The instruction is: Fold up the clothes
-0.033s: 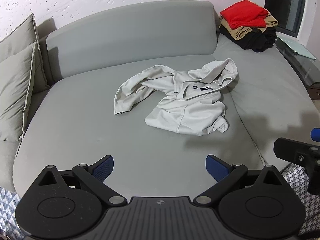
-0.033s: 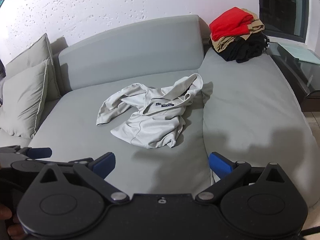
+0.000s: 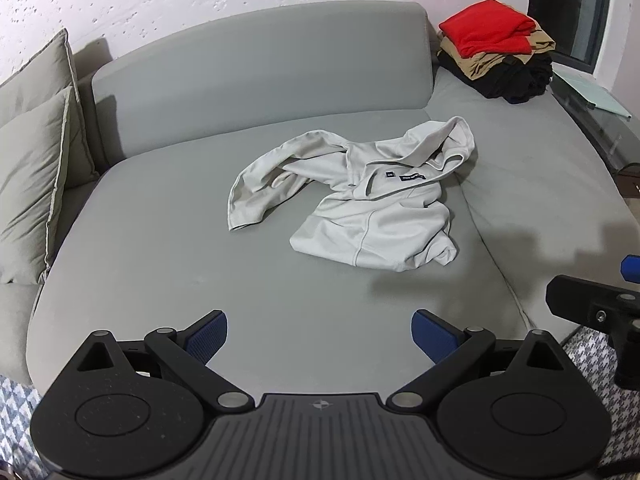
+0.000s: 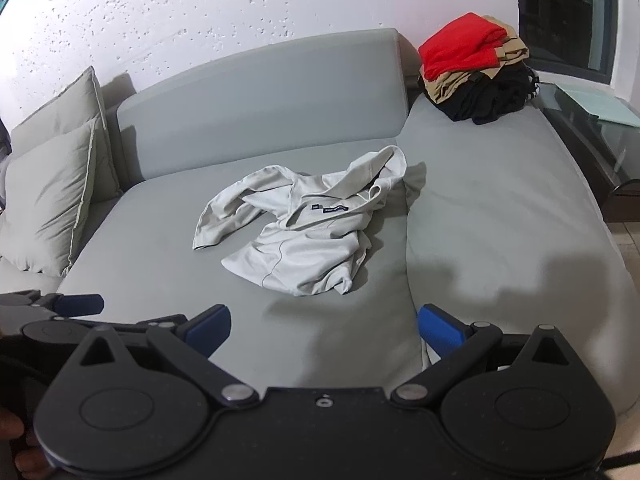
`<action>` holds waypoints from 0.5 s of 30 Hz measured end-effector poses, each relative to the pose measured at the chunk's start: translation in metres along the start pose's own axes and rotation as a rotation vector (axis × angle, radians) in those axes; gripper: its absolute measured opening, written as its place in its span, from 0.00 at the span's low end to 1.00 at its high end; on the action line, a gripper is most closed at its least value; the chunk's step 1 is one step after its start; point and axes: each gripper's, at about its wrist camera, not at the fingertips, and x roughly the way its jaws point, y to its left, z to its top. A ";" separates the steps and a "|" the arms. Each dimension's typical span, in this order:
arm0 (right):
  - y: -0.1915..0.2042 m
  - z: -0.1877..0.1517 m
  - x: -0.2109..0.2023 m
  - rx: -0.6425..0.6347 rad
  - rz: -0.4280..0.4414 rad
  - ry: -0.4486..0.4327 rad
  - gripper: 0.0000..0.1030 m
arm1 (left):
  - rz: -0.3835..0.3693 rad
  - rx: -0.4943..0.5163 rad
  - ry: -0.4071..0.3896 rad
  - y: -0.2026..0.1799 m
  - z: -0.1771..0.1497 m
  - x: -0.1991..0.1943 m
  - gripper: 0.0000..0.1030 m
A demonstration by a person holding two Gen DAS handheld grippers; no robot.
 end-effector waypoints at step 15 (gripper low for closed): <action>0.007 0.001 0.002 0.008 0.013 0.013 0.99 | 0.010 0.003 0.006 -0.003 -0.004 0.003 0.96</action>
